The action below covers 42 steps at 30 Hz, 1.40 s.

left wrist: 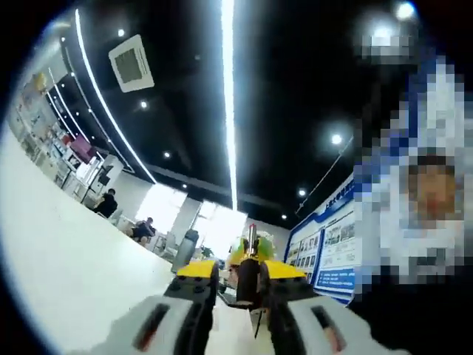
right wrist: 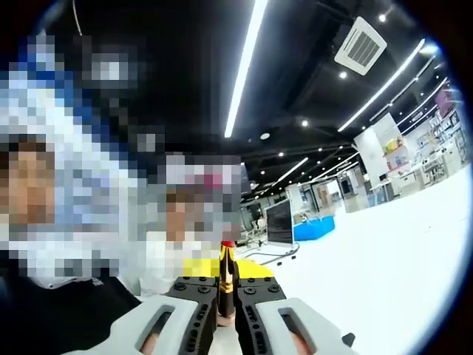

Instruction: Unscrew the lipstick cap, remove the lipstick, and put the cap back on the lipstick

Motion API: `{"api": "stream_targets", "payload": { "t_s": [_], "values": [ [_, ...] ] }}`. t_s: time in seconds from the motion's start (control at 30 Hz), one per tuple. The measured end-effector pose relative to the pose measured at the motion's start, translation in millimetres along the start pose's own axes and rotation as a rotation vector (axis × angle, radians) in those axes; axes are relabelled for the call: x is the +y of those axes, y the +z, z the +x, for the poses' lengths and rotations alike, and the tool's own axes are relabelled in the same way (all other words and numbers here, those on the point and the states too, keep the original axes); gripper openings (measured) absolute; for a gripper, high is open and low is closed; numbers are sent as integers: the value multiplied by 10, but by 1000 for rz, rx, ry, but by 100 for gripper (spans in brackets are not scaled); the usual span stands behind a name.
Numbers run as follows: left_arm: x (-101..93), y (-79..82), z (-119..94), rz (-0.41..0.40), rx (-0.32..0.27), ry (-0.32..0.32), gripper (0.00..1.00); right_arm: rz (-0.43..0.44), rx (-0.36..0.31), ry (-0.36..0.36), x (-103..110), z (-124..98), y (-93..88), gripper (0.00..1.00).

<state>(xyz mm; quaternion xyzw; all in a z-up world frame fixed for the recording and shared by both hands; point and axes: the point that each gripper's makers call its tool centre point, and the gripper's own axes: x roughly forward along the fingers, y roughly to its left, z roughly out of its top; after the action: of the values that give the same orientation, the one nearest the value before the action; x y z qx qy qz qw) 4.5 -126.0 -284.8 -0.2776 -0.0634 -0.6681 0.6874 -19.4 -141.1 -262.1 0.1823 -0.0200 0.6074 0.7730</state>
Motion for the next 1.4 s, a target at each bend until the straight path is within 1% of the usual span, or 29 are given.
{"api": "stream_targets", "payload": {
  "t_s": [0.03,0.07,0.17,0.23,0.27,0.3,0.33,0.37,0.4,0.43,0.5,0.53,0.6,0.73,0.77,0.83,0.97,1.0,1.03,1.1,1.13,1.17,1.27,1.37,1.4],
  "values": [
    [2,-12,13,22,8,5,44,2,-2,-1,-5,-2,4,5],
    [-1,-26,19,38,17,8,47,3,-5,-3,-11,-4,8,5],
    [7,-126,44,109,69,30,47,9,-22,-10,-36,-7,39,5],
    [26,-168,58,163,92,57,46,15,-31,-13,-46,-6,51,5],
    [33,-172,62,175,94,62,44,17,-34,-14,-52,-6,56,5],
    [30,-180,67,245,103,84,40,20,-38,-16,-57,-5,60,5],
    [30,-182,67,273,109,89,35,21,-39,-16,-60,-5,62,5],
    [-7,-205,67,313,130,87,26,24,-44,-17,-67,-5,68,5],
    [-36,-208,71,357,139,88,21,26,-47,-18,-75,-6,73,5],
    [-48,-189,82,377,132,95,21,29,-49,-18,-77,-8,75,5],
    [-68,-190,89,406,142,103,20,32,-51,-18,-76,-11,78,5],
    [-69,-191,89,406,143,103,15,32,-51,-17,-75,-12,78,5],
    [-72,-193,89,407,145,102,14,31,-51,-17,-74,-12,78,5],
    [-27,-172,60,338,134,104,13,25,-46,-4,-28,-9,84,5],
    [-37,-183,60,304,136,91,13,26,-44,-1,-22,-9,81,5],
    [-44,-173,55,266,125,81,13,26,-45,4,-10,-8,83,5],
    [-86,-155,45,154,104,42,13,19,-43,19,31,-7,90,5],
    [-91,-153,43,143,102,35,13,15,-42,25,44,-7,91,5],
    [-108,-158,42,115,102,21,13,12,-41,31,57,-7,92,5],
    [-114,-157,38,96,104,7,13,4,-39,43,85,-7,92,5],
    [-153,-154,38,56,101,-16,13,-4,-39,51,103,-4,94,5],
    [-180,-141,34,-8,88,-43,13,-3,-43,67,139,3,102,5],
    [-215,-123,22,-174,56,-110,13,-14,-46,82,186,20,110,5],
    [-231,-115,20,-304,30,-165,13,-14,-50,98,215,31,111,5],
    [-224,-112,18,-335,21,-172,13,-14,-50,100,220,36,110,5]
  ]
}}
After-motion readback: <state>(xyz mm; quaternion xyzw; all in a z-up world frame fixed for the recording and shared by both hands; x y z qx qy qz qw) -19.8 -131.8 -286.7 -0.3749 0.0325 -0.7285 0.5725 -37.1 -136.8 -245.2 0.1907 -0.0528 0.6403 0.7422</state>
